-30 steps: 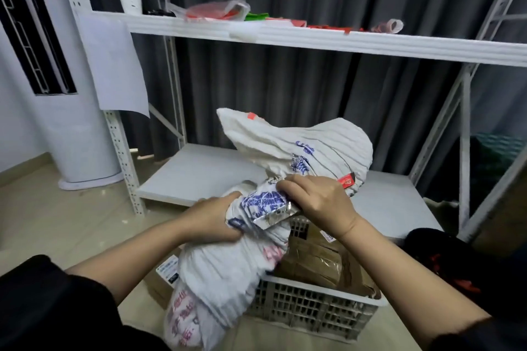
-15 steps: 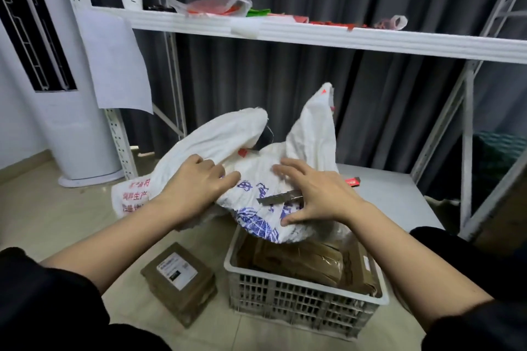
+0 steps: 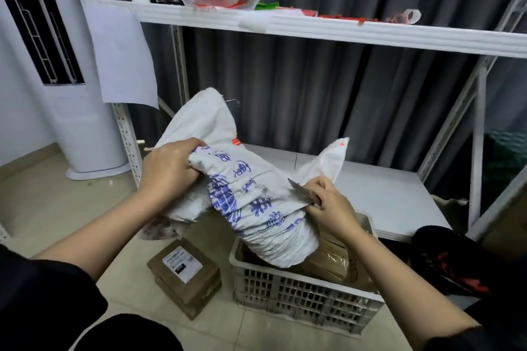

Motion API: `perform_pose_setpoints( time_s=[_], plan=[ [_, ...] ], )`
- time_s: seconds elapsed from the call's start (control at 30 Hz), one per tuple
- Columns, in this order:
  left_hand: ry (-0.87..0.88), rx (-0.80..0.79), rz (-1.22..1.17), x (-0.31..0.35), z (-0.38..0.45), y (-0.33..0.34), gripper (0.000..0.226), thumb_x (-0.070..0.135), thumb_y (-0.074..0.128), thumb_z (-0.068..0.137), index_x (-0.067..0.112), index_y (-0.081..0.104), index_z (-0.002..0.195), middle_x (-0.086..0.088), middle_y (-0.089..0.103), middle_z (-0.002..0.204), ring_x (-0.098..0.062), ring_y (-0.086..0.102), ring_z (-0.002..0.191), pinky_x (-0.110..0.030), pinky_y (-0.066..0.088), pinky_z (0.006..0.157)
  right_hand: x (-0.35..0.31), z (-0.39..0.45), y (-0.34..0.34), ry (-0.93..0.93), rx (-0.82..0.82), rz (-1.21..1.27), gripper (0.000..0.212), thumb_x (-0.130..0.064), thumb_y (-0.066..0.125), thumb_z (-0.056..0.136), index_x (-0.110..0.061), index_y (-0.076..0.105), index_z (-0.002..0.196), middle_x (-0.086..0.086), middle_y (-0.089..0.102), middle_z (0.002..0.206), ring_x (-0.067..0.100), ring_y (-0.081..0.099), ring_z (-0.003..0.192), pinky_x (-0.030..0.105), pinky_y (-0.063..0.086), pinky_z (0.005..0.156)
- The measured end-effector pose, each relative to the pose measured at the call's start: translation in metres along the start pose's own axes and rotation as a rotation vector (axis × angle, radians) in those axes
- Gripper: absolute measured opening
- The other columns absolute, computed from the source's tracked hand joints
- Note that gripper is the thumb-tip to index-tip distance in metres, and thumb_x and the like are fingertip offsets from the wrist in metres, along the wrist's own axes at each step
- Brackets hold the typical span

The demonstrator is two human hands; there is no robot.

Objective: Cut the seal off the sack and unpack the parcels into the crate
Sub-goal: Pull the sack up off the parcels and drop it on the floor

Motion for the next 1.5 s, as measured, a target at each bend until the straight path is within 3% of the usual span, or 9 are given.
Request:
perform_pose_setpoints(
  time_s=[0.37,0.5,0.67,0.8,0.9,1.0,1.13,1.3,1.5],
  plan=[
    [-0.599,0.122,-0.589,-0.102,-0.044,0.032,0.037,-0.011,0.047,0.081,0.011,0.062,0.107,-0.001,0.062,0.098,-0.018,0.054,0.092,-0.023,0.036,0.073,-0.054,0.026,0.055,0.178,0.116,0.172,0.032,-0.026,0.049,0.093,-0.033,0.057,0.123,-0.011,0.029,0.151,0.017,0.052,0.121,0.028,0.039,0.078],
    [-0.809,0.295,-0.959,-0.138,-0.065,0.034,0.038,-0.012,0.042,0.085,0.018,0.061,0.098,-0.004,0.063,0.098,-0.019,0.057,0.094,-0.025,0.044,0.082,-0.077,0.047,0.097,0.211,0.106,0.46,0.024,-0.021,0.046,0.095,-0.031,0.065,0.107,-0.004,0.05,0.136,0.016,0.049,0.123,0.032,0.042,0.092],
    [-1.087,0.454,-1.576,-0.156,-0.089,0.053,0.042,0.018,0.047,0.089,0.003,0.057,0.126,-0.014,0.065,0.12,-0.031,0.063,0.108,-0.044,0.052,0.092,-0.093,0.048,0.16,0.521,0.058,1.072,0.024,-0.031,0.044,0.095,-0.02,0.054,0.114,-0.007,0.052,0.079,0.008,0.047,0.067,0.025,0.037,0.06],
    [-1.097,0.273,-1.708,-0.15,-0.102,0.076,0.041,0.04,0.036,0.095,0.019,0.07,0.105,0.0,0.073,0.104,-0.02,0.07,0.091,-0.035,0.053,0.087,-0.092,0.048,0.186,0.597,-0.064,1.17,0.047,-0.048,0.055,0.089,-0.023,0.051,0.128,-0.005,0.059,0.101,0.014,0.057,0.083,0.025,0.043,0.062],
    [-1.094,0.178,-1.718,-0.138,-0.101,0.081,0.04,0.042,0.036,0.094,0.022,0.07,0.096,0.0,0.073,0.098,-0.021,0.069,0.088,-0.034,0.054,0.084,-0.085,0.049,0.191,0.63,-0.126,1.193,0.021,-0.041,0.056,0.092,-0.023,0.062,0.102,-0.004,0.065,0.093,0.009,0.062,0.071,0.017,0.046,0.052],
    [-1.088,0.063,-1.489,-0.138,-0.103,0.084,0.033,0.041,0.038,0.095,0.022,0.064,0.103,0.003,0.069,0.104,-0.017,0.062,0.096,-0.033,0.048,0.085,-0.079,0.056,0.193,0.598,-0.113,1.19,0.049,-0.049,0.066,0.081,-0.024,0.06,0.123,-0.002,0.063,0.111,0.005,0.052,0.069,0.012,0.04,0.045],
    [-0.943,-0.223,-1.111,-0.138,-0.121,0.079,0.053,0.04,0.044,0.077,0.024,0.055,0.126,0.004,0.063,0.124,-0.013,0.056,0.115,-0.038,0.038,0.107,-0.085,0.065,0.205,0.556,-0.148,1.261,0.085,-0.063,0.076,0.054,-0.028,0.057,0.129,-0.001,0.061,0.127,0.015,0.061,0.098,0.031,0.05,0.078],
    [-0.817,-0.496,-1.28,-0.116,-0.147,0.084,0.048,0.031,0.089,0.045,0.017,0.072,0.088,0.01,0.075,0.09,-0.003,0.069,0.084,-0.016,0.054,0.073,-0.101,0.079,0.214,0.514,-0.139,1.297,0.056,-0.041,0.072,0.079,-0.02,0.055,0.127,0.005,0.061,0.128,0.024,0.057,0.118,0.045,0.042,0.106],
    [-0.799,-0.13,-1.318,-0.127,-0.13,0.098,0.077,0.053,0.088,0.037,0.026,0.062,0.104,0.021,0.072,0.099,0.002,0.066,0.096,-0.017,0.051,0.088,-0.119,0.091,0.26,0.561,-0.062,1.24,0.054,-0.04,0.075,0.074,-0.019,0.054,0.119,0.01,0.059,0.128,0.028,0.057,0.116,0.048,0.042,0.105]
  ],
)
Point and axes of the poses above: each hand's wrist, its own z-axis towards the middle knuckle, its own y-axis out of the palm, x = y × z, the point moved 7 cm from there along z, towards the middle knuckle
